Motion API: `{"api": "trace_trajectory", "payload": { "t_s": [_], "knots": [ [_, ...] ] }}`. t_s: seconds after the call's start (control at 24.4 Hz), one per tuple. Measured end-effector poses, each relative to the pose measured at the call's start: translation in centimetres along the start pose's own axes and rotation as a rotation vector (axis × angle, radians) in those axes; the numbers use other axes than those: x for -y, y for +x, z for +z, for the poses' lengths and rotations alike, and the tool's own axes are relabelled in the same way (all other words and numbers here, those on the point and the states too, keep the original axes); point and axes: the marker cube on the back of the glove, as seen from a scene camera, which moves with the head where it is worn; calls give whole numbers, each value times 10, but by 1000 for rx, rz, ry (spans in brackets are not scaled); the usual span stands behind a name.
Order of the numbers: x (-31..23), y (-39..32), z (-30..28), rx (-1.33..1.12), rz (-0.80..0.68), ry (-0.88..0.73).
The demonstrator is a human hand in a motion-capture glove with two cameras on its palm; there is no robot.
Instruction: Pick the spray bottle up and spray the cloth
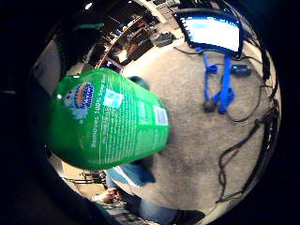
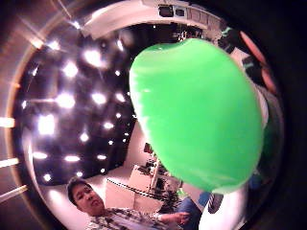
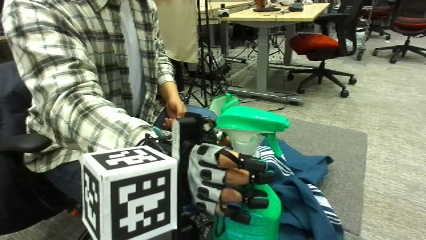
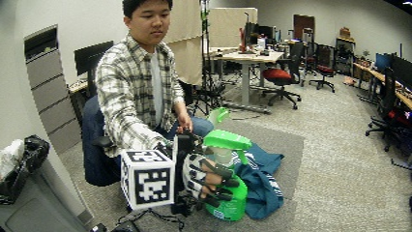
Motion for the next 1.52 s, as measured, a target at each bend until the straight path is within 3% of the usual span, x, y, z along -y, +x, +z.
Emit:
{"api": "trace_trajectory", "payload": {
  "t_s": [0.37,1.06,1.52],
  "knots": [
    [5,-7,10,107,-36,-81],
    [10,-40,-11,65,-73,50],
    [4,-95,-32,111,-155,-159]
  ]
}}
